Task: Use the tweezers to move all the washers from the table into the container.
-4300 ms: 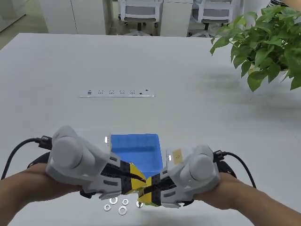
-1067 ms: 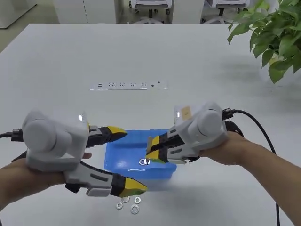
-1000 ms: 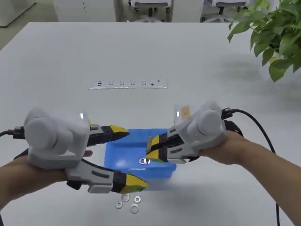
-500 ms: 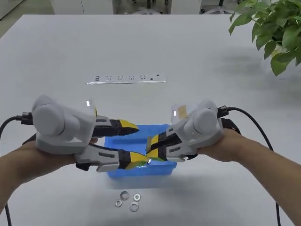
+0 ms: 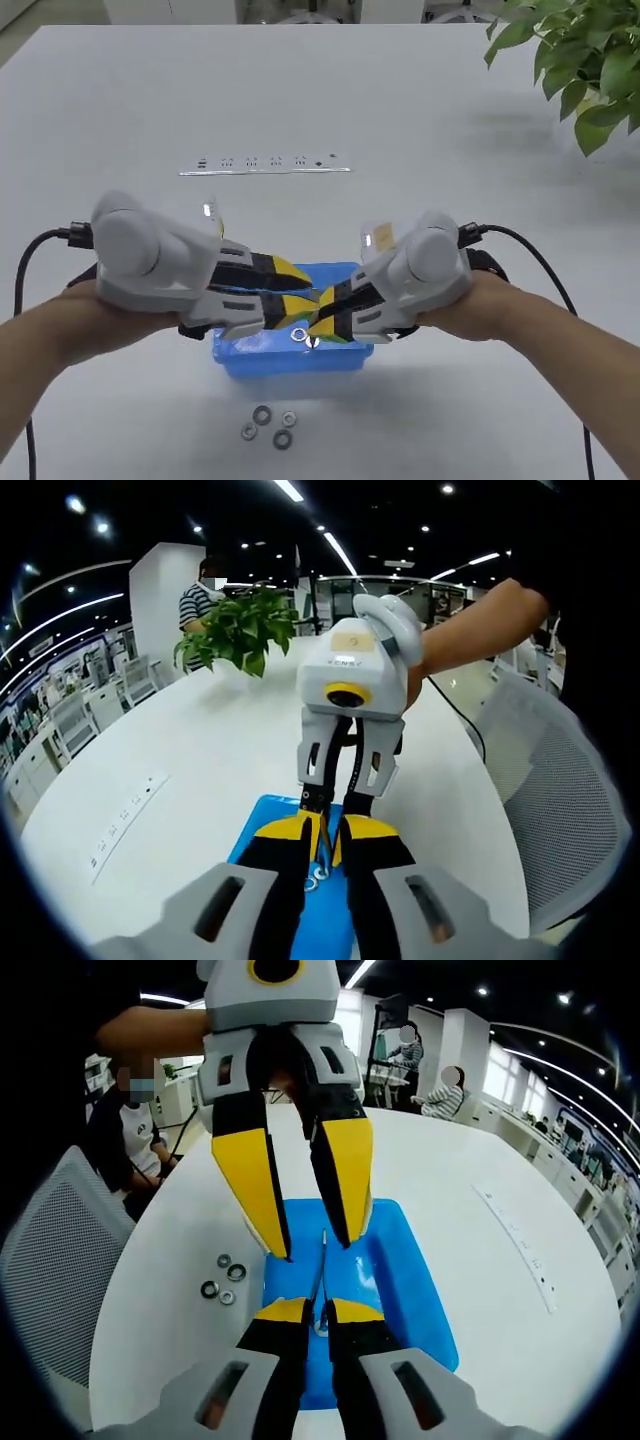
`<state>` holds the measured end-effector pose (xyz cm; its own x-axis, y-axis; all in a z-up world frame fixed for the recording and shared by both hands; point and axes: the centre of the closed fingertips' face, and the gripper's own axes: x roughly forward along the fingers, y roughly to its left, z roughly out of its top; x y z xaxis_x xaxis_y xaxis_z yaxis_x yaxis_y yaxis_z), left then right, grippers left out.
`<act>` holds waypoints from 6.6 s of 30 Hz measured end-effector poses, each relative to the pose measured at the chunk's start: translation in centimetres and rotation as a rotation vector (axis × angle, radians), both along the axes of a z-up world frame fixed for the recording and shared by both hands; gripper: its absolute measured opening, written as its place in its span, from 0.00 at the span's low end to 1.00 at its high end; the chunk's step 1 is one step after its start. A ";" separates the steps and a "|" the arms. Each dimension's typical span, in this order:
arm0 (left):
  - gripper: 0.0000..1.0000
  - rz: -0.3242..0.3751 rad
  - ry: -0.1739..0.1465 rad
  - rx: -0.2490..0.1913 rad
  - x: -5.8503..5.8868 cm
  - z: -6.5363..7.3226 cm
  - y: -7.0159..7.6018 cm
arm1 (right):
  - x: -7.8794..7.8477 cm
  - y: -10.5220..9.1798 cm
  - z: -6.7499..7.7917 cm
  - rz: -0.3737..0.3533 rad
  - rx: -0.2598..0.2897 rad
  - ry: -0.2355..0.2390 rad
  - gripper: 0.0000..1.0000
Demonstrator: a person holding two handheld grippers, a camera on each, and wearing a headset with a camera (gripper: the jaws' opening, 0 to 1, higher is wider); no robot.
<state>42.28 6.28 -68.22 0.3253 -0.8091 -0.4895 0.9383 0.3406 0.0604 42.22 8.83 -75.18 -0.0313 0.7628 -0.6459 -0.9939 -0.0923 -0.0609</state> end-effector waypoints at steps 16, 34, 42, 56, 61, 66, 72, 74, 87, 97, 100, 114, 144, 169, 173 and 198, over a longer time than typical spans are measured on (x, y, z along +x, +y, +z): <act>0.06 -0.034 0.019 0.023 0.1 -0.6 -0.3 | -0.2 -0.1 0.0 0.024 0.001 -0.009 0.10; 0.06 -0.018 0.006 0.039 0.1 -0.2 -0.2 | 0.2 -0.8 1.7 -0.043 0.041 0.029 0.19; 0.06 -0.008 0.003 0.033 -0.1 0.6 -0.2 | 0.1 -1.7 2.4 -0.065 0.035 0.019 0.25; 0.06 0.024 -0.013 0.030 -0.5 2.8 1.0 | -0.4 -4.0 3.2 -0.146 0.008 0.020 0.45; 0.06 0.019 -0.034 0.033 -1.0 3.8 0.9 | -0.7 -4.8 3.4 -0.177 0.015 0.015 0.53; 0.06 0.018 -0.042 0.035 -1.3 4.5 0.8 | -0.9 -5.4 3.4 -0.206 0.020 0.012 0.63; 0.06 0.012 -0.057 0.034 -1.9 5.6 0.6 | -1.3 -5.9 3.7 -0.246 0.044 0.009 0.75; 0.06 0.012 -0.055 0.034 -2.2 5.7 0.7 | -1.4 -6.0 3.7 -0.254 0.052 0.008 0.77; 0.06 -0.005 -0.041 0.038 -4.6 5.9 0.7 | -2.6 -6.4 3.8 -0.283 0.069 0.010 0.92; 0.06 -0.021 -0.023 0.045 -6.5 4.7 0.8 | -3.6 -6.4 3.7 -0.301 0.092 0.020 1.00; 0.06 -0.025 -0.016 0.042 -7.1 4.3 0.7 | -3.9 -6.4 3.8 -0.306 0.103 0.028 1.00; 0.06 -0.022 0.010 0.047 -8.9 2.3 0.7 | -5.5 -6.2 2.6 -0.290 0.082 0.042 1.00; 0.06 -0.014 0.057 0.086 -10.4 -0.8 1.3 | -8.3 -5.8 0.7 -0.239 0.027 0.080 0.97; 0.06 -0.056 0.061 0.113 -10.7 -1.4 1.2 | -10.6 -1.9 0.8 -0.030 0.046 0.030 0.51; 0.06 -0.066 0.060 0.131 -10.7 -1.4 1.2 | -10.7 -1.4 0.8 0.007 0.042 0.016 0.40; 0.06 -0.104 0.065 0.177 -10.8 -1.7 1.2 | -11.3 1.5 0.2 0.102 0.048 -0.001 0.09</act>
